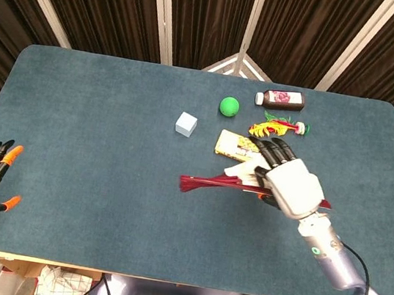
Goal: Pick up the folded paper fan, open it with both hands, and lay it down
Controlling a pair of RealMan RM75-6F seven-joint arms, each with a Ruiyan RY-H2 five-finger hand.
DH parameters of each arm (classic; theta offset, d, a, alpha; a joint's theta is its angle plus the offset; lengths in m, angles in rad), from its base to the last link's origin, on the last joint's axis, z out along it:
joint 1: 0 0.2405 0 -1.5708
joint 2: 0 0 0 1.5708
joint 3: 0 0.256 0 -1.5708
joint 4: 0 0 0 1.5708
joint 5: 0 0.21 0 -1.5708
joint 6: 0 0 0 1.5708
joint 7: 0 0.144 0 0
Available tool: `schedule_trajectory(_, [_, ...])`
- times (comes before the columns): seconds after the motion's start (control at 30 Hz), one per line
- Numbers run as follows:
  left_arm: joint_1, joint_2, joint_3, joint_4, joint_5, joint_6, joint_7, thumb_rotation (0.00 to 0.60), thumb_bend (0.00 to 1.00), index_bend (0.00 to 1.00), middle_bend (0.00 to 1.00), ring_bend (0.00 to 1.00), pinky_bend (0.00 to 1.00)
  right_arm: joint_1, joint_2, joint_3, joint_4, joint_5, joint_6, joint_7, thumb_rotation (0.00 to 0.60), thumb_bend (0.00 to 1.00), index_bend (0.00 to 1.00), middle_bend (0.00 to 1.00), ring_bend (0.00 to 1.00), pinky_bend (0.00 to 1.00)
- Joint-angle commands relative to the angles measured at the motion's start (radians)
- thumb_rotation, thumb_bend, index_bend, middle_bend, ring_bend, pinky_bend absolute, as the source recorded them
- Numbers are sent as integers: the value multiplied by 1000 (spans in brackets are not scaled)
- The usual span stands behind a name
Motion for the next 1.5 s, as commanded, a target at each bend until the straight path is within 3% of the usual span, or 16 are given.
schedule_trajectory(0.03, [-16, -8, -3, 3, -1, -20, -26, 600, 212, 90, 0, 0, 0, 41, 14, 25, -51, -4, -33, -54, 600, 452, 928, 155, 205, 186])
schedule_trajectory(0.4, [-82, -18, -21, 54, 19, -93, -204, 600, 211, 85, 0, 0, 0, 142, 22, 85, -214, 84, -160, -143, 600, 451, 928, 155, 205, 187])
schedule_trajectory(0.67, [-127, -19, -31, 58, 36, -132, -273, 600, 211, 85, 0, 0, 0, 219, -56, 111, -249, 200, -225, -195, 600, 451, 928, 155, 204, 187])
schedule_trajectory(0.97, [-174, -75, -32, 85, 73, -150, -424, 600, 205, 104, 0, 0, 0, 273, -210, 127, -247, 339, -192, -269, 600, 456, 940, 155, 205, 188])
schedule_trajectory(1.5, [-239, -209, -20, 174, 132, -147, -613, 600, 236, 191, 36, 0, 0, 325, -369, 119, -257, 382, -121, -327, 600, 457, 944, 155, 209, 191])
